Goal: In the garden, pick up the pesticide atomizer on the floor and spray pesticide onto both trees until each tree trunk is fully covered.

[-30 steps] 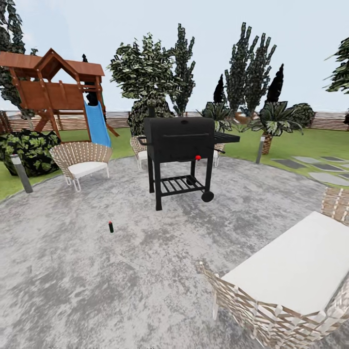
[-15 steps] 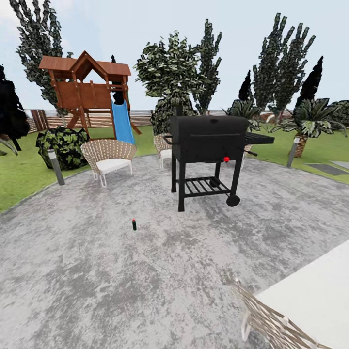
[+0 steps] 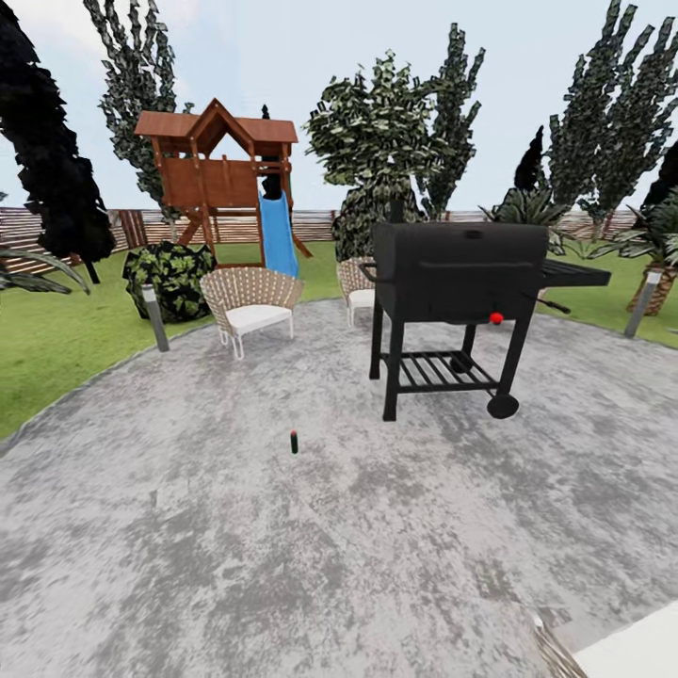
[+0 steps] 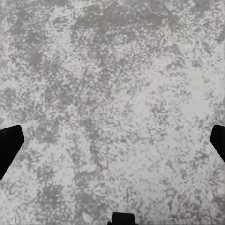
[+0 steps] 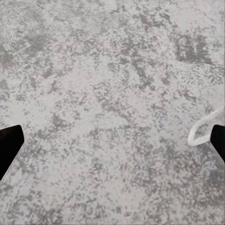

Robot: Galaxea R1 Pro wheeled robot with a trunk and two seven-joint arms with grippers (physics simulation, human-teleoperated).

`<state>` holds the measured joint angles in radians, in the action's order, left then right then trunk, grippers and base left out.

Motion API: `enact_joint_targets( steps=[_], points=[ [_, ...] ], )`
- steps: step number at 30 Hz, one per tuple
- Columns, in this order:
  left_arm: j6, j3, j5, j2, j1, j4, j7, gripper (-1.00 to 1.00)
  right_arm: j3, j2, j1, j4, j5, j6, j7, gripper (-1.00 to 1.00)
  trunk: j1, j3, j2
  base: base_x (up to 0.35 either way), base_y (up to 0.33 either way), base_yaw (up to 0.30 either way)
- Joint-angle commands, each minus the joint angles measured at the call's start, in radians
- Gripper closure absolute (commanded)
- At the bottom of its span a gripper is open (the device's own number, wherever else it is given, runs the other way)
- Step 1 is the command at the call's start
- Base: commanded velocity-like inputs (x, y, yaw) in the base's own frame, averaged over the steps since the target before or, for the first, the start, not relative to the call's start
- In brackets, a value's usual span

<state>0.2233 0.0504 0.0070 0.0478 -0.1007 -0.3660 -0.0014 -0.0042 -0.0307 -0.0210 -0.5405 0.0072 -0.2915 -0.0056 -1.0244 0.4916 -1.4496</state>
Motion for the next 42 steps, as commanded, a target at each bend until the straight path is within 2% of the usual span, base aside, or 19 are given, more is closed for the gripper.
enact_joint_targets(
  steps=[1,42],
  points=[
    [0.003,0.002,0.001,0.000,-0.001,0.001,0.000,-1.00,0.000,-0.001,0.000,0.000,0.001,-0.003,0.000,-1.00,-0.001,0.001,0.000,0.339,0.001,0.053],
    [0.004,0.002,-0.001,0.001,-0.001,0.002,0.000,-1.00,0.000,-0.005,0.000,0.002,0.004,-0.002,0.002,-1.00,-0.001,0.002,0.000,0.340,0.000,0.002]
  ],
)
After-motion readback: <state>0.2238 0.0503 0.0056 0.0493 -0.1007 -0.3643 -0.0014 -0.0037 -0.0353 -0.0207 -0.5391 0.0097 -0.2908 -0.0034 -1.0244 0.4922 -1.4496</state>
